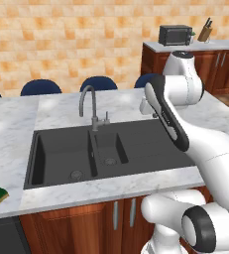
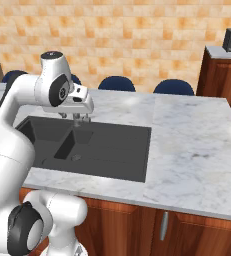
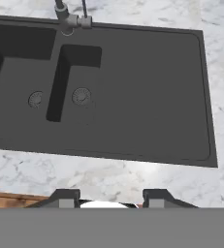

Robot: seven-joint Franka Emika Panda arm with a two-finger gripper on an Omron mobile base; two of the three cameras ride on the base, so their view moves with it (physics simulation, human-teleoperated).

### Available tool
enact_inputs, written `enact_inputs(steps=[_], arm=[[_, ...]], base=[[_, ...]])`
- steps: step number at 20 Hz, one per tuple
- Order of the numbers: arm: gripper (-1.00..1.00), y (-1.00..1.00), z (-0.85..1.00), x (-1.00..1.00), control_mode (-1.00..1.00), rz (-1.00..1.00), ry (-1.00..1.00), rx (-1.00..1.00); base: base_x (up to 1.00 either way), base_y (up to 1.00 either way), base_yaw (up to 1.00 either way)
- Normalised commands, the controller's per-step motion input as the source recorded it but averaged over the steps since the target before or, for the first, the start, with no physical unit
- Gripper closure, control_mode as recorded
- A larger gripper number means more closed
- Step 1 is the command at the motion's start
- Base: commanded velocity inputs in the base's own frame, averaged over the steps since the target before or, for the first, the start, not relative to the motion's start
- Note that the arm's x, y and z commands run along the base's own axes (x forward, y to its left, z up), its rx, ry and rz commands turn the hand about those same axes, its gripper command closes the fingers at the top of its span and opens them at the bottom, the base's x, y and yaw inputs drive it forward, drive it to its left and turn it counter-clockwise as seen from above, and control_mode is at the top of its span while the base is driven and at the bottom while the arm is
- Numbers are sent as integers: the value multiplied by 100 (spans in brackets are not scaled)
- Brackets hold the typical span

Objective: Soak the sponge with water for a few seconds and then drop it inside the sink.

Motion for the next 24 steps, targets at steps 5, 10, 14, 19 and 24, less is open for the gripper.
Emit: enact_inputs(steps=[5, 10, 14, 19, 24], arm=[[-100, 0, 0, -3, -100, 0, -7, 0], [-100, 0, 0, -2, -100, 0, -17, 0], [-100, 0, 0, 0, -100, 1, -13, 0], [-100, 1, 0, 0, -100, 2, -8, 0], [-100, 3, 0, 0, -100, 4, -3, 7]], base=[[0, 0, 0], [0, 0, 0], [0, 0, 0], [0, 0, 0], [0, 0, 0]])
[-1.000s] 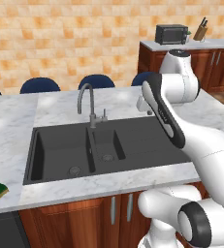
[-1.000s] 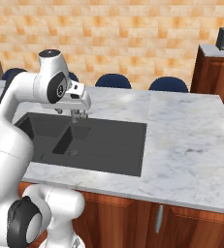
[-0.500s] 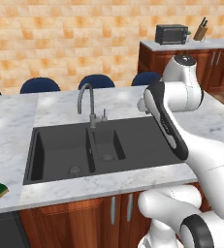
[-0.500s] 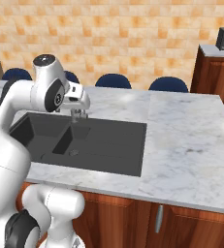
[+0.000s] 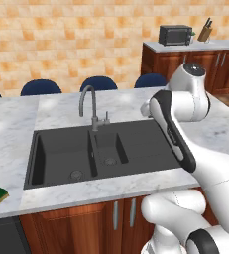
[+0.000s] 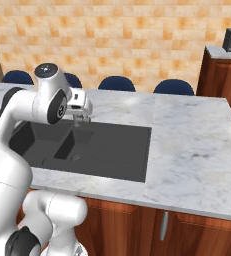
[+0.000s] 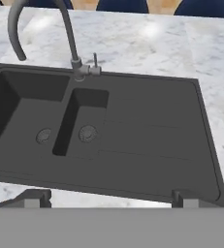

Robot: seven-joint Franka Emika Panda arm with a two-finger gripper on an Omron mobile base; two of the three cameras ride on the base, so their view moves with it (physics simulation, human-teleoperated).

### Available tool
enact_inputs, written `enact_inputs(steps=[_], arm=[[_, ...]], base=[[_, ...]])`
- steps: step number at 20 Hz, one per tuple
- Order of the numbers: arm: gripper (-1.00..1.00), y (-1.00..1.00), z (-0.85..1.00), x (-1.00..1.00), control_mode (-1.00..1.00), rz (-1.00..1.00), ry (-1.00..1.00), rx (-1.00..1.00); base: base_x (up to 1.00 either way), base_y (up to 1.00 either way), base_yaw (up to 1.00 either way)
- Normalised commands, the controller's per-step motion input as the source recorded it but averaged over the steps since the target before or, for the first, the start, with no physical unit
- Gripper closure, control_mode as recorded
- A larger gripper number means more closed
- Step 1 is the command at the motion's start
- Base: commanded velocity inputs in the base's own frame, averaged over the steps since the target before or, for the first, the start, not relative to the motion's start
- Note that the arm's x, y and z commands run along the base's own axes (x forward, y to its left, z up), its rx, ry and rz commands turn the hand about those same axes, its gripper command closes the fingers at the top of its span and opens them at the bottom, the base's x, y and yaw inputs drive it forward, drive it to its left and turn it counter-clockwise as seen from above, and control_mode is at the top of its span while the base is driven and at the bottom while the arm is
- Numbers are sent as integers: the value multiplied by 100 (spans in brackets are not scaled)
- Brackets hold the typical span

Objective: Soak the sponge with water for a few seconds and then drop it inside the sink.

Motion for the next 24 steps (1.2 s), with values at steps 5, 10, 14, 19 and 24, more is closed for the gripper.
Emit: enact_inputs(steps=[5, 10, 14, 19, 24], arm=[[-100, 2, -2, 3, -100, 5, 0, 11], [-100, 2, -8, 12, -100, 6, -1, 10], [-100, 2, -15, 15, -100, 8, -6, 9], [-100, 4, -15, 15, -100, 9, -7, 6], [-100, 6, -8, 13, -100, 7, -9, 3]], base=[[0, 0, 0], [0, 0, 0], [0, 0, 0], [0, 0, 0], [0, 0, 0]])
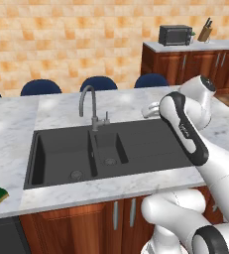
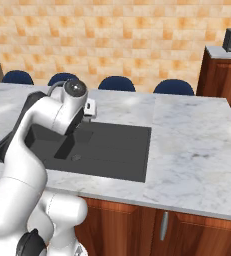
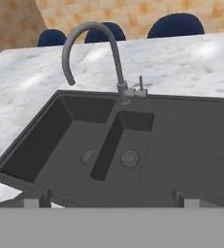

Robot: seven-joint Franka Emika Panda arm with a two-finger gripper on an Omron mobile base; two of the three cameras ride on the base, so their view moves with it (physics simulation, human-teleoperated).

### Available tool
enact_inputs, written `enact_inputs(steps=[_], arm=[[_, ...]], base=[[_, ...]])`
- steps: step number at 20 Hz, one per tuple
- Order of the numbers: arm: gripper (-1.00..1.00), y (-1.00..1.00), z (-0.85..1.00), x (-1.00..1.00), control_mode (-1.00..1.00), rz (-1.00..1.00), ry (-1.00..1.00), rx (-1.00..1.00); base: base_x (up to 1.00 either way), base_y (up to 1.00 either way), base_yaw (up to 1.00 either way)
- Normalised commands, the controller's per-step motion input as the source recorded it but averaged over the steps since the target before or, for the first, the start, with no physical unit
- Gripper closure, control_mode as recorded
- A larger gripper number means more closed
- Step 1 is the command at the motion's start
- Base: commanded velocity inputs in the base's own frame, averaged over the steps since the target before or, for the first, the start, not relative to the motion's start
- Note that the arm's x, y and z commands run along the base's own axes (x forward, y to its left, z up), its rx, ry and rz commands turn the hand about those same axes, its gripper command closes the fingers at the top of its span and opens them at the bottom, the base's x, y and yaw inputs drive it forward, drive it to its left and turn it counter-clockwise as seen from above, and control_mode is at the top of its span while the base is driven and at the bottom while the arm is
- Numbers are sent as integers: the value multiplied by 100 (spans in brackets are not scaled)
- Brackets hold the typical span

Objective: Soak the sponge with water for a few seconds and then drop it inside the sink.

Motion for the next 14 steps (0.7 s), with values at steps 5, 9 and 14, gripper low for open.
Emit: enact_inputs(steps=[5, 9, 14], arm=[[-100, 1, -3, 9, -100, 5, -11, 1], [-100, 1, -1, 9, -100, 5, -10, 0], [-100, 2, 0, 3, -100, 1, -10, 0]], base=[[0, 0, 0], [0, 0, 0], [0, 0, 0]])
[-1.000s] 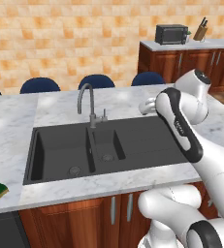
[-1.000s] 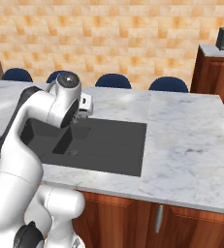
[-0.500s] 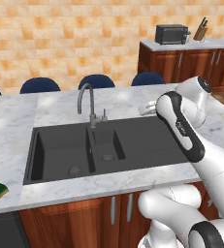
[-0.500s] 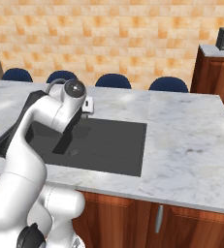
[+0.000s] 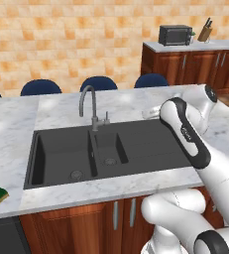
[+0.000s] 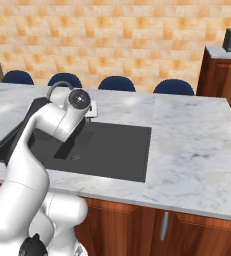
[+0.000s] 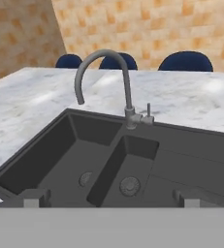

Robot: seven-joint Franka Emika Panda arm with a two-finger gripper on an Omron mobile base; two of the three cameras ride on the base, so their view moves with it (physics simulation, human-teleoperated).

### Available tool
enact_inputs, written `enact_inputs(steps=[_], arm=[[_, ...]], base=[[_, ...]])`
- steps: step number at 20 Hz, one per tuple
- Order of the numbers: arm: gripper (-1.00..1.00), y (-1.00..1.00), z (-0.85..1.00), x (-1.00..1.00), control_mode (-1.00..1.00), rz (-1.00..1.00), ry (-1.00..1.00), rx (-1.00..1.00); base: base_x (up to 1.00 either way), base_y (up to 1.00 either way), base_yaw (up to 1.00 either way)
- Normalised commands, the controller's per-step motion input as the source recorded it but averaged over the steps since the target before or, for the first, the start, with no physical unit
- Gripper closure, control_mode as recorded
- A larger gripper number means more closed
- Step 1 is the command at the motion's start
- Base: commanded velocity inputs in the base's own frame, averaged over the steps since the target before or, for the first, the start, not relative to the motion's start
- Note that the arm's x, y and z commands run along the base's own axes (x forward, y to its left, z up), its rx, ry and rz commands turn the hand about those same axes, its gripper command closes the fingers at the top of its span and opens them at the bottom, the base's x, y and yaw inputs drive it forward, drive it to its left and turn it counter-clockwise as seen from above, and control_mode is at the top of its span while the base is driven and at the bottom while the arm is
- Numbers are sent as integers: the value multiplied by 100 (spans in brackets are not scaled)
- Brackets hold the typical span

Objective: Soak the sponge with water for a few seconds and then drop it inside the sink.

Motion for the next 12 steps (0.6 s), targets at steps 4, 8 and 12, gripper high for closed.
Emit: enact_inputs(steps=[4, 8, 12], arm=[[-100, 7, 0, 1, -100, 0, -6, 0], [-100, 8, -4, 8, -100, 0, -4, 0], [-100, 3, -19, 15, -100, 2, -4, 0]], base=[[0, 0, 0], [0, 0, 0], [0, 0, 0]])
